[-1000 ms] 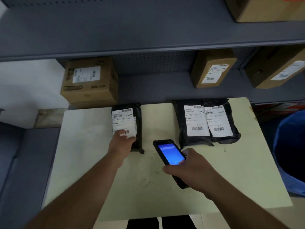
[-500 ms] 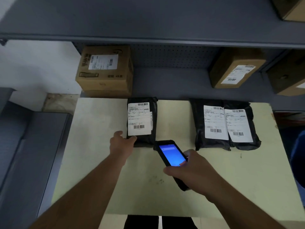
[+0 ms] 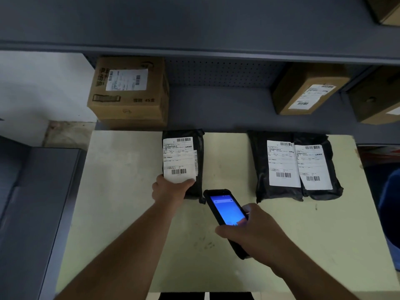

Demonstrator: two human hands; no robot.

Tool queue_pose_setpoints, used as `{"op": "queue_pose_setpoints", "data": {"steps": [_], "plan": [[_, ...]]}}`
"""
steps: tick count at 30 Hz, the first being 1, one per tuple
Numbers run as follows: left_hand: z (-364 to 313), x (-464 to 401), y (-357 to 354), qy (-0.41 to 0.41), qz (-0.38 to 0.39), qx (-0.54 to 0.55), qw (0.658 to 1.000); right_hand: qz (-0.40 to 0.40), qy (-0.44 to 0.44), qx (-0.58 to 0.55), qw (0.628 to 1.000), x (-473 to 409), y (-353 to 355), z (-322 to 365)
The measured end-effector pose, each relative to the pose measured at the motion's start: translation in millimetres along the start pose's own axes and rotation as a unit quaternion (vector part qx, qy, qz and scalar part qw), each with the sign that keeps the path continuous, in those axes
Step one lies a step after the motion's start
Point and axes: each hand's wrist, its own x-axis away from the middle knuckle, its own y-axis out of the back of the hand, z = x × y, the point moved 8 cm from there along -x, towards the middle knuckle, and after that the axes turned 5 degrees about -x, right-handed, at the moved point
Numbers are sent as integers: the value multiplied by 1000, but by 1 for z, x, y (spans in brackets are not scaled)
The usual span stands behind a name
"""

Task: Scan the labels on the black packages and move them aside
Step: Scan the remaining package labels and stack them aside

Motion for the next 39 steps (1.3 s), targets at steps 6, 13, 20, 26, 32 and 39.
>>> {"op": "queue_pose_setpoints", "data": {"steps": [6, 13, 20, 26, 32, 39], "plan": [[3, -3, -6, -10, -6, -7, 1000, 3, -13, -15, 1000, -3, 2, -3], [-3, 1, -11, -18, -4, -52, 998, 1, -17, -12, 1000, -6, 8, -4], [-15, 15, -19, -22, -7, -38, 999, 0, -16, -10, 1000, -4, 11, -7], [-18, 20, -13, -29, -17, -43, 999, 4, -15, -7, 1000, 3, 16, -8], [-8, 23, -5, 1, 21, 42, 999, -5, -9, 6, 1000, 8, 19, -9], [-2, 28, -5, 11, 125, 104, 987, -5, 3, 8, 1000, 14, 19, -9]]}}
